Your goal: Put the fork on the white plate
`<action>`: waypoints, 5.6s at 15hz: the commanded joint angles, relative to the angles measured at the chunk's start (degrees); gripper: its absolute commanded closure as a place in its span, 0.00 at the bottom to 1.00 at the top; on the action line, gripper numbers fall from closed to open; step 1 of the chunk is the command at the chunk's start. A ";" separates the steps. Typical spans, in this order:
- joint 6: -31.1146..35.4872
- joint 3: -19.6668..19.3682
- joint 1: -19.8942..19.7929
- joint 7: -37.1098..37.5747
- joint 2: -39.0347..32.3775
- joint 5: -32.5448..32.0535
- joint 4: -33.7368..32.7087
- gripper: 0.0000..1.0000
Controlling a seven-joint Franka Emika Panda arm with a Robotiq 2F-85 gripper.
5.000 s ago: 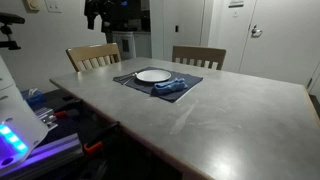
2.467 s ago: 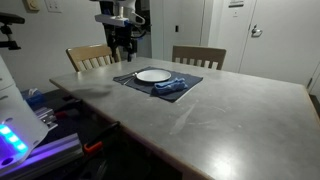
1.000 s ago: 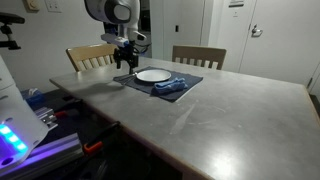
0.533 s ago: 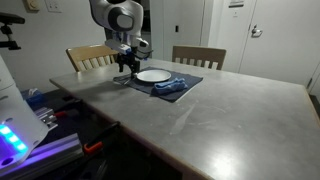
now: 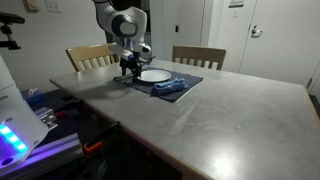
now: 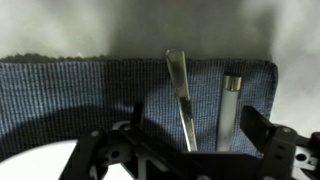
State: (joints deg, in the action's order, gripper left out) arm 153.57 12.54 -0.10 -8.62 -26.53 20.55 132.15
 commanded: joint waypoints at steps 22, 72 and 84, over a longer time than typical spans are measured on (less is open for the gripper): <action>0.52 0.15 -0.30 0.59 -0.57 -2.12 -1.84 0.38; -2.04 0.40 1.20 0.66 -0.33 -8.49 -5.48 0.97; -8.15 -4.59 1.36 2.97 4.43 -10.28 -4.60 0.97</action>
State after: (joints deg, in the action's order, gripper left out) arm 147.94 9.80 1.57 -6.65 -23.87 11.70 126.42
